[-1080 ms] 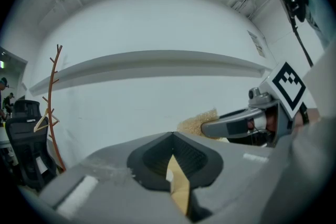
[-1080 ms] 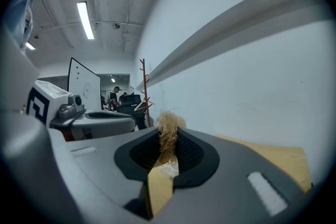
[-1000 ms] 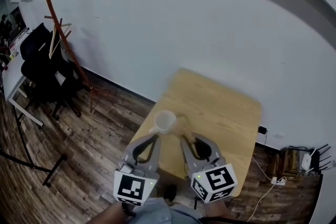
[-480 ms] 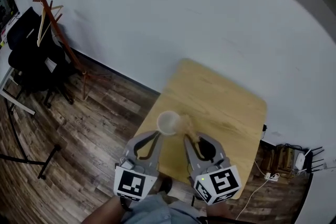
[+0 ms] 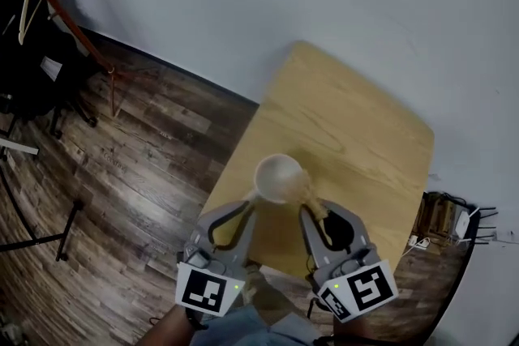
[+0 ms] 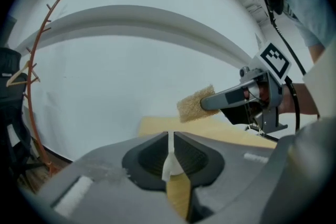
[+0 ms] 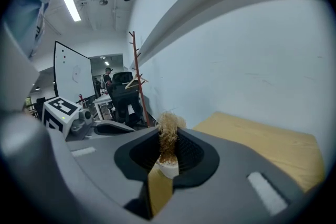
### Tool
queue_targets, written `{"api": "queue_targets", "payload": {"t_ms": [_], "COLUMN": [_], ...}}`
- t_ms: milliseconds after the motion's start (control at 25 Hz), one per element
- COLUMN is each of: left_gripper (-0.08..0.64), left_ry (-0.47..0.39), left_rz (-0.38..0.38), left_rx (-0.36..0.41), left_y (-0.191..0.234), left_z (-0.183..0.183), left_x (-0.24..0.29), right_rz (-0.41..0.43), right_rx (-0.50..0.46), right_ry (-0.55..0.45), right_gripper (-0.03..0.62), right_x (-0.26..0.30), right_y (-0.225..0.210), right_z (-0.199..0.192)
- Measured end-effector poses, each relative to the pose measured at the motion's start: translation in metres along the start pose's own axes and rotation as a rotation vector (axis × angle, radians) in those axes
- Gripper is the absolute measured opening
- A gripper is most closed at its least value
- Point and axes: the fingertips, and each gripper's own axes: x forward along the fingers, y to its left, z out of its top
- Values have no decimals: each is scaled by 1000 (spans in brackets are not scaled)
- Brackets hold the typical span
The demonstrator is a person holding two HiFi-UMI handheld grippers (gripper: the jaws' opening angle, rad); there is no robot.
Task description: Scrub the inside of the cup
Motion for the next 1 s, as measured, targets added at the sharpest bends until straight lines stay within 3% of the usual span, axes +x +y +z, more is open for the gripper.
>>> {"api": "queue_targets", "payload": {"t_ms": [160,280,480,760,1000], "left_gripper": [154,186,189,189,186], "left_ry": [1,27,55,83,148], "left_rz": [-52,-64,-79,-130,-134], "left_rx": [-29,-34,-32,-17,37], "left_y": [11,15,16,12,8], "left_z": [-30,-53,-76,-82,-90], "left_x": [12,19,32,50,54], "right_rz": [-10,-13,-7,-17,-18], "right_rx": [16,4,1,24,41], "right_ry": [35,54,92,97,112], "right_gripper": [66,66,66,66,66], "right_x": [20,29,36,44,43], "right_y": [-9,-12,-14,-19,-18], "right_z": [-18,-30,-51,-51,-53]}}
